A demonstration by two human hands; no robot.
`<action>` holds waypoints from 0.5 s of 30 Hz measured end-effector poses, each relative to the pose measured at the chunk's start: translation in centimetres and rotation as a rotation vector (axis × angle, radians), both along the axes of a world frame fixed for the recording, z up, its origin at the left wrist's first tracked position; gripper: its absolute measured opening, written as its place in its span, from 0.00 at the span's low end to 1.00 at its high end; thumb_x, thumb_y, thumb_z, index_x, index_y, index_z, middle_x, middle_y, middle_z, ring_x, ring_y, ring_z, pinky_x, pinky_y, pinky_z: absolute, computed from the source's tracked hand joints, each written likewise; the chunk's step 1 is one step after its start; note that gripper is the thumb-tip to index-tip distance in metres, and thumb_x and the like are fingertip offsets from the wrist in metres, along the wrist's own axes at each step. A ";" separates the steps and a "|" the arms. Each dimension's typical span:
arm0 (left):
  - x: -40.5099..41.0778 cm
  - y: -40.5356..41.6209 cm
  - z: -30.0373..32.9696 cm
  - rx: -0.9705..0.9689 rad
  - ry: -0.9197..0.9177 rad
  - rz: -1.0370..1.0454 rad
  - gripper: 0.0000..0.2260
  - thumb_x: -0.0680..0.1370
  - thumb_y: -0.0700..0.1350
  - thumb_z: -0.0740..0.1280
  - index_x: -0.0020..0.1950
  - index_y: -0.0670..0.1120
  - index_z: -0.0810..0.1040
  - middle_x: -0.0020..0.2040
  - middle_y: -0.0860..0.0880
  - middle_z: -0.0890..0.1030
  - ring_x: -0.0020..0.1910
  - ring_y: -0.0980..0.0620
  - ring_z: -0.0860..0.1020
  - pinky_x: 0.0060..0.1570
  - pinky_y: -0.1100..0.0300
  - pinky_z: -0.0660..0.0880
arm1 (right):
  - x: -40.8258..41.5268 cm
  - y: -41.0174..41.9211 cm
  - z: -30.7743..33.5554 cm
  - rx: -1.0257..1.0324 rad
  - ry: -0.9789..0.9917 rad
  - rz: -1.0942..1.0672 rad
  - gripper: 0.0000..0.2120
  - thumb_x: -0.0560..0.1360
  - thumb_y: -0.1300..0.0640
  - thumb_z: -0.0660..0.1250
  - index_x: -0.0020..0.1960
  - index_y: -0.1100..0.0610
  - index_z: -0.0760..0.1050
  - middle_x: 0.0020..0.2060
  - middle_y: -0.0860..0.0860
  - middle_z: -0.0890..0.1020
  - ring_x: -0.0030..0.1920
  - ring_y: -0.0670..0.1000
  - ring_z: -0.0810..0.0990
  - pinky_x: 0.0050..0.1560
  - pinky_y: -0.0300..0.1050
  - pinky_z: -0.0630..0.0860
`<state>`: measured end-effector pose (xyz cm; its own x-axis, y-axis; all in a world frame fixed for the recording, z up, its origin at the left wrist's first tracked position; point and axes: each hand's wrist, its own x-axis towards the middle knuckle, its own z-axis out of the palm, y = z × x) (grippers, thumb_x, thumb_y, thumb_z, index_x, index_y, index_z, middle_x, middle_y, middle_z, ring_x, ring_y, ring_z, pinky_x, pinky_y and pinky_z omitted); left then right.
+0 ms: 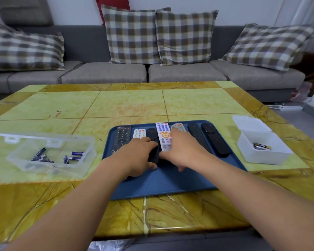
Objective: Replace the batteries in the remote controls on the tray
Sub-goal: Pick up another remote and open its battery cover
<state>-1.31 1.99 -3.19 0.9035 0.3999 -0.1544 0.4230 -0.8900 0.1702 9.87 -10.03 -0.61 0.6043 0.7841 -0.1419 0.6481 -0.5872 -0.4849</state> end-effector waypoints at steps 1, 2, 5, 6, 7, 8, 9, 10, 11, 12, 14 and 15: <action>0.0 0.0 0.1 -0.007 -0.001 0.003 0.33 0.75 0.56 0.73 0.77 0.51 0.66 0.70 0.52 0.70 0.69 0.47 0.68 0.66 0.47 0.70 | 0.3 -0.2 0.4 0.088 0.160 -0.062 0.18 0.71 0.50 0.71 0.53 0.59 0.70 0.44 0.56 0.81 0.26 0.54 0.82 0.31 0.50 0.82; -0.2 -0.1 0.2 -0.022 -0.003 0.008 0.33 0.75 0.56 0.73 0.77 0.51 0.66 0.70 0.52 0.70 0.69 0.48 0.68 0.67 0.48 0.70 | 0.9 -0.4 0.9 0.193 0.322 -0.131 0.16 0.72 0.51 0.70 0.52 0.61 0.72 0.42 0.55 0.81 0.25 0.54 0.82 0.32 0.49 0.82; -0.6 -0.3 1.0 -0.098 -0.047 0.038 0.34 0.76 0.57 0.72 0.78 0.49 0.65 0.73 0.51 0.68 0.71 0.49 0.68 0.68 0.55 0.67 | 2.9 -1.7 2.9 0.463 0.690 -0.225 0.16 0.77 0.54 0.67 0.57 0.65 0.76 0.40 0.59 0.79 0.26 0.51 0.76 0.26 0.42 0.77; -0.8 -0.4 1.4 -0.144 -0.092 0.066 0.35 0.75 0.58 0.72 0.78 0.49 0.64 0.74 0.51 0.68 0.71 0.50 0.68 0.67 0.57 0.66 | 3.6 -2.4 3.4 0.532 0.814 -0.201 0.17 0.78 0.53 0.65 0.60 0.64 0.76 0.39 0.60 0.80 0.26 0.50 0.74 0.24 0.40 0.74; -0.9 -0.4 1.9 -0.218 -0.155 0.116 0.37 0.75 0.60 0.72 0.78 0.48 0.63 0.76 0.51 0.67 0.72 0.50 0.67 0.66 0.59 0.66 | 4.3 -3.1 3.8 0.578 0.953 -0.161 0.19 0.79 0.52 0.62 0.63 0.64 0.74 0.38 0.60 0.79 0.27 0.49 0.71 0.23 0.38 0.71; -1.0 -0.5 2.4 -0.337 -0.227 0.183 0.41 0.72 0.63 0.73 0.79 0.48 0.61 0.77 0.52 0.66 0.74 0.51 0.67 0.66 0.59 0.65 | 4.9 -3.8 4.0 0.594 1.087 -0.118 0.20 0.80 0.51 0.59 0.65 0.64 0.73 0.37 0.59 0.78 0.28 0.49 0.69 0.22 0.37 0.68; -1.1 -0.6 3.2 -0.527 -0.320 0.258 0.46 0.68 0.68 0.73 0.80 0.49 0.61 0.77 0.52 0.66 0.74 0.51 0.68 0.66 0.58 0.66 | 5.4 -4.4 4.1 0.583 1.180 -0.084 0.21 0.80 0.50 0.57 0.65 0.63 0.73 0.36 0.59 0.76 0.28 0.49 0.67 0.21 0.36 0.64; -1.3 -0.7 4.0 -0.784 -0.442 0.337 0.51 0.63 0.72 0.73 0.79 0.49 0.63 0.77 0.51 0.68 0.72 0.50 0.70 0.66 0.55 0.69 | 5.7 -4.9 4.1 0.553 1.226 -0.056 0.20 0.79 0.49 0.55 0.63 0.61 0.73 0.34 0.58 0.73 0.29 0.49 0.64 0.21 0.36 0.61; -1.4 -0.7 4.7 -1.087 -0.576 0.399 0.52 0.60 0.76 0.72 0.76 0.47 0.68 0.74 0.47 0.72 0.69 0.48 0.74 0.65 0.51 0.73 | 5.9 -5.2 4.0 0.520 1.244 -0.032 0.18 0.79 0.48 0.55 0.60 0.59 0.73 0.33 0.57 0.71 0.29 0.49 0.61 0.22 0.36 0.59; -1.7 -0.6 5.5 -1.387 -0.664 0.419 0.50 0.61 0.77 0.69 0.73 0.44 0.73 0.70 0.43 0.77 0.66 0.44 0.78 0.62 0.46 0.76 | 5.9 -5.3 3.7 0.491 1.251 -0.010 0.16 0.79 0.47 0.55 0.56 0.58 0.72 0.32 0.56 0.70 0.30 0.49 0.57 0.22 0.36 0.57; -2.4 -0.7 6.6 -1.737 -0.635 0.389 0.47 0.68 0.78 0.59 0.66 0.39 0.80 0.64 0.38 0.81 0.62 0.39 0.80 0.58 0.39 0.79 | 5.3 -5.1 3.3 0.451 1.227 -0.011 0.15 0.79 0.46 0.57 0.52 0.57 0.69 0.29 0.55 0.67 0.30 0.49 0.53 0.22 0.37 0.55; -2.6 -1.1 7.0 -1.768 -0.579 0.364 0.43 0.71 0.75 0.58 0.65 0.38 0.81 0.62 0.37 0.81 0.61 0.38 0.81 0.55 0.39 0.79 | 5.0 -4.9 3.1 0.449 1.184 -0.041 0.15 0.80 0.45 0.58 0.52 0.57 0.69 0.28 0.54 0.66 0.28 0.48 0.53 0.22 0.37 0.54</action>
